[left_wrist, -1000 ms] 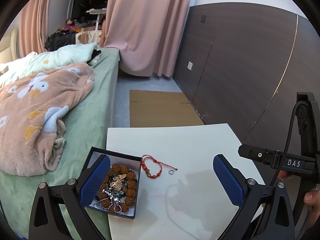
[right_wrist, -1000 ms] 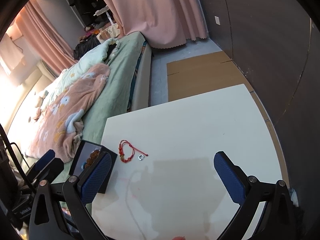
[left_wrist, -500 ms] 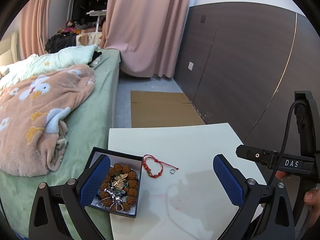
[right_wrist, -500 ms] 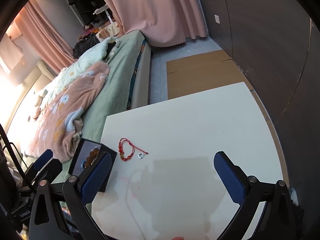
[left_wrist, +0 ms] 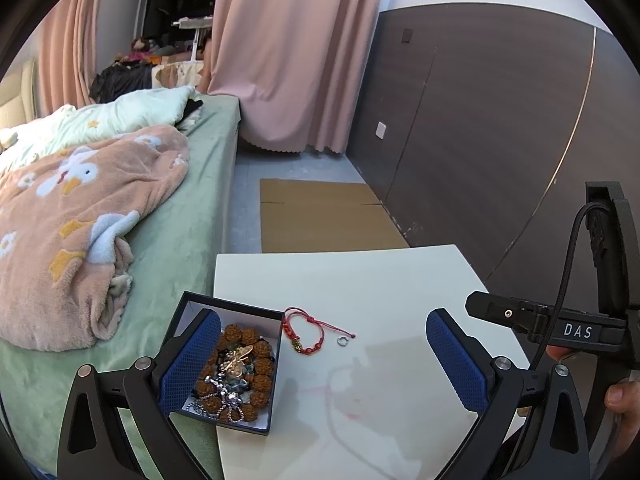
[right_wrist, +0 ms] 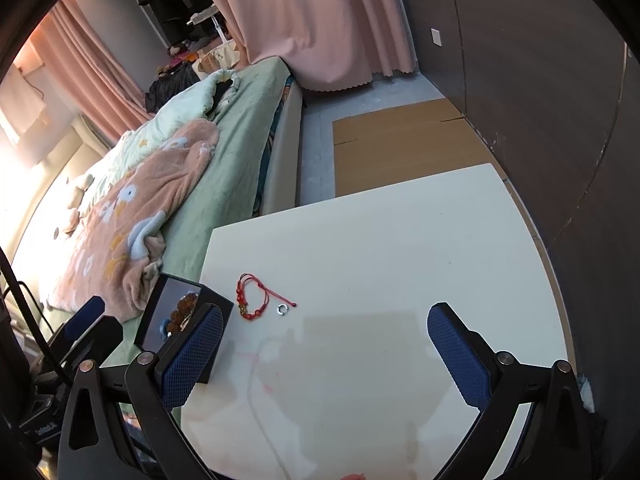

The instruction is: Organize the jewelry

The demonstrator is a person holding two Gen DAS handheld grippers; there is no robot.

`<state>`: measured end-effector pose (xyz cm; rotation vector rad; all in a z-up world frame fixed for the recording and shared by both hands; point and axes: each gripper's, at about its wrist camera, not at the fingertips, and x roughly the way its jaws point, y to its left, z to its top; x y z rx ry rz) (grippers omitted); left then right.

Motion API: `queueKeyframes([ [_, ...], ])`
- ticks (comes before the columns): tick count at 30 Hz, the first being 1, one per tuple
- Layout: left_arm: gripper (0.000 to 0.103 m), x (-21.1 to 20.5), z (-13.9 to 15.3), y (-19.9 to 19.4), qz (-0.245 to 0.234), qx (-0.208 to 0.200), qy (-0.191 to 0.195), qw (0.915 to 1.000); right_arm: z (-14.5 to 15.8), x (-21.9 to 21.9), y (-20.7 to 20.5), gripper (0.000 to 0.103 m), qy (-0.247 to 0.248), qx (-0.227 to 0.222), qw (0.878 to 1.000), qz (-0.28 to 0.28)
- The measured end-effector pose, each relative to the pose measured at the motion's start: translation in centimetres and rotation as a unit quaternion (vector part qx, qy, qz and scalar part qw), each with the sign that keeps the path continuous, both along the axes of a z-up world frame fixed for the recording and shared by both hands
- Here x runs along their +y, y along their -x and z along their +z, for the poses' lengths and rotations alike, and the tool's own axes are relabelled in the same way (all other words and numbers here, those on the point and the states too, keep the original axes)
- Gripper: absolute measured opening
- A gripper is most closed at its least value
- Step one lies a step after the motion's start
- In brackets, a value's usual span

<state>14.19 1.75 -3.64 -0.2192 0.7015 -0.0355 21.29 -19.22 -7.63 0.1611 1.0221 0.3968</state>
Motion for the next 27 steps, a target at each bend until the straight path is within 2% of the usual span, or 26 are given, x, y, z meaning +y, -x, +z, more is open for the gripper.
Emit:
queueKeyframes([
  [27, 0.103, 0.05, 0.2, -0.12, -0.011, 0.002, 0.004, 0.9999, 0.06, -0.25, -0.31, 0.103, -0.002, 0.005, 1.0, -0.003],
])
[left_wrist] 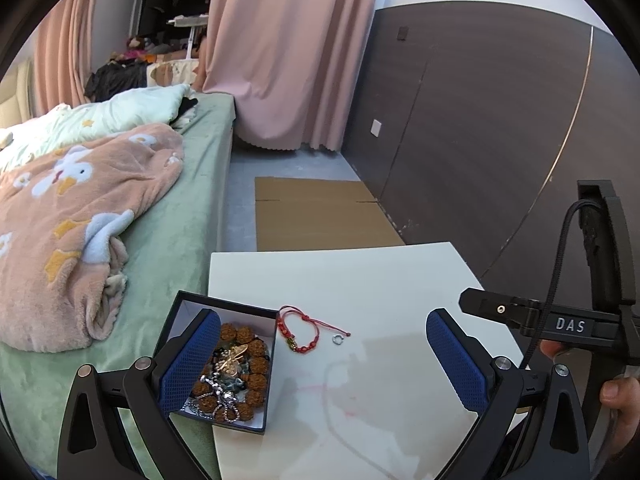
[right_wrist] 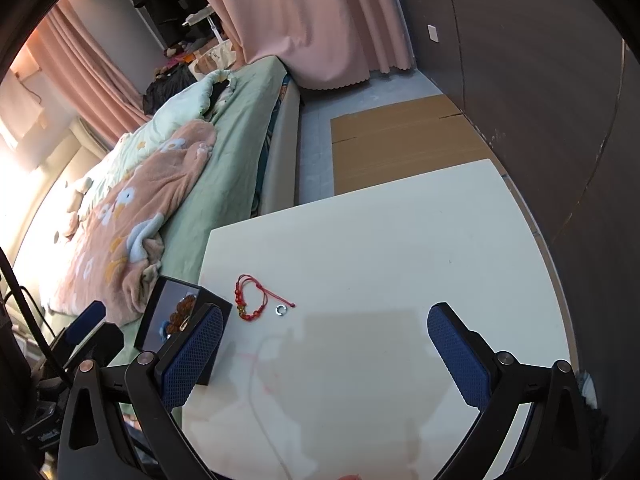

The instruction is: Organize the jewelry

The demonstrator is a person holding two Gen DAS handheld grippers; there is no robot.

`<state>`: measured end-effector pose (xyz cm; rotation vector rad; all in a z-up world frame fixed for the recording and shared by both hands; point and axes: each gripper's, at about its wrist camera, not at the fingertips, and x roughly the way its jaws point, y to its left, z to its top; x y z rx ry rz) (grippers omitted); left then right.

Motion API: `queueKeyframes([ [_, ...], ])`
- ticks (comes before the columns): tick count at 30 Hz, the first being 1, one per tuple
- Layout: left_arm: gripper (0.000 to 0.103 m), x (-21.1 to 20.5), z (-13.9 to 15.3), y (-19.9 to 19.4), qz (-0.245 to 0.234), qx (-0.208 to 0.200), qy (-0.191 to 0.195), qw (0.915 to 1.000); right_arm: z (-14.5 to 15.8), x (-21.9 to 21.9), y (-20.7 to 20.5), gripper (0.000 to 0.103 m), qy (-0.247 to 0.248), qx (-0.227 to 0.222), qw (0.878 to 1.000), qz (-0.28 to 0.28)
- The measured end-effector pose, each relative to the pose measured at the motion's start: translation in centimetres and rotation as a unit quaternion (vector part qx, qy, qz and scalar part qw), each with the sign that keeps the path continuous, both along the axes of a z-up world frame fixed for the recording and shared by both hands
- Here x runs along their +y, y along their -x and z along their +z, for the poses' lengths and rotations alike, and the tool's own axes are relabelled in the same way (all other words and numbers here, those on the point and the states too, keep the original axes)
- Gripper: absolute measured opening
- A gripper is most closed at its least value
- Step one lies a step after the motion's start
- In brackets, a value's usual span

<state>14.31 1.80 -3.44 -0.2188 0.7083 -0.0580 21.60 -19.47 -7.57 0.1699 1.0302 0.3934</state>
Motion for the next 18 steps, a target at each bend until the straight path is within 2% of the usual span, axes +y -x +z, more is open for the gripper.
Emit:
queueKeyframes([
  [6, 0.103, -0.13, 0.03, 0.14, -0.006, -0.007, 0.013, 0.9999, -0.35, -0.03, -0.1, 0.103, -0.001, 0.009, 1.0, -0.004],
  [18, 0.102, -0.16, 0.25, 0.03, -0.003, -0.016, 0.01, 0.9998, -0.48, -0.2, -0.37, 0.103, -0.004, 0.015, 1.0, -0.008],
])
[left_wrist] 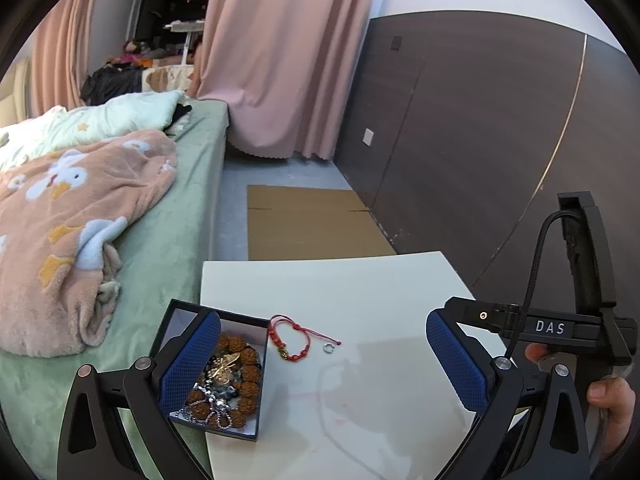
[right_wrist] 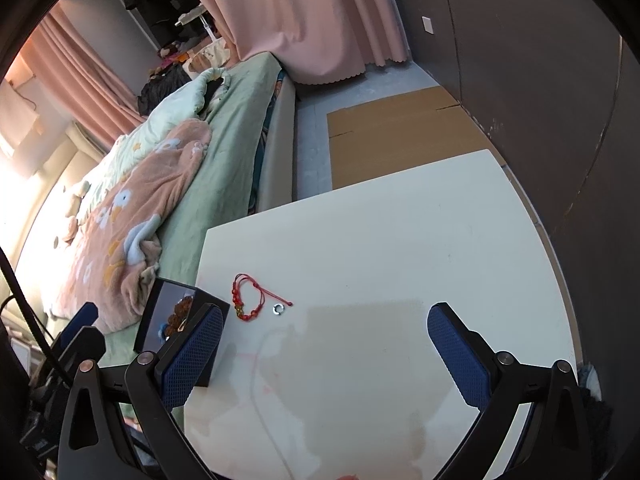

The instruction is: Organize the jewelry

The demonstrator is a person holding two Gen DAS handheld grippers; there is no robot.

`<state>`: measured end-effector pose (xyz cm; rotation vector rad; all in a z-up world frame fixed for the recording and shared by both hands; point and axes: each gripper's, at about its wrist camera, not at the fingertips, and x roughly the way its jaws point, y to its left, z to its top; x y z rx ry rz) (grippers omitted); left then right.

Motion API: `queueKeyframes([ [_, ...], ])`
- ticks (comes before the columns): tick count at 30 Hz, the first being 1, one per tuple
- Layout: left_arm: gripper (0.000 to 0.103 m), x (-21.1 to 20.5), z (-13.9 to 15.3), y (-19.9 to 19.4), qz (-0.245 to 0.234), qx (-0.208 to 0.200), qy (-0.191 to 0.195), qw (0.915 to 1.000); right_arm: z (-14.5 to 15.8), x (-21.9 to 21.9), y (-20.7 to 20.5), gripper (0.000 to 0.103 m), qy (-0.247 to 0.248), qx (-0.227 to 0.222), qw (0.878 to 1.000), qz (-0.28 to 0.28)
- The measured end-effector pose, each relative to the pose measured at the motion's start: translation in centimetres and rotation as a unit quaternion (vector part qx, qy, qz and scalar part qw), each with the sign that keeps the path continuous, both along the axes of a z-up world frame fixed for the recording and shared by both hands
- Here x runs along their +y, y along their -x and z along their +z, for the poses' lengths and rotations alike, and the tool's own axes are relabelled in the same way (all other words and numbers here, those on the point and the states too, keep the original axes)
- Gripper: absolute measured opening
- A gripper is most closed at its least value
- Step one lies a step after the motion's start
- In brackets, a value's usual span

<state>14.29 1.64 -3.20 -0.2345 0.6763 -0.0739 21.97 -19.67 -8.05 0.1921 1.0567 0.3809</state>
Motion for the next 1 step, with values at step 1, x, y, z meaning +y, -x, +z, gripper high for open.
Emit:
queueKeyframes([
  [1, 0.102, 0.04, -0.07, -0.08, 0.002, 0.002, 0.0, 1.0, -0.02, 0.0, 0.02, 0.103, 0.0, 0.001, 1.0, -0.001],
])
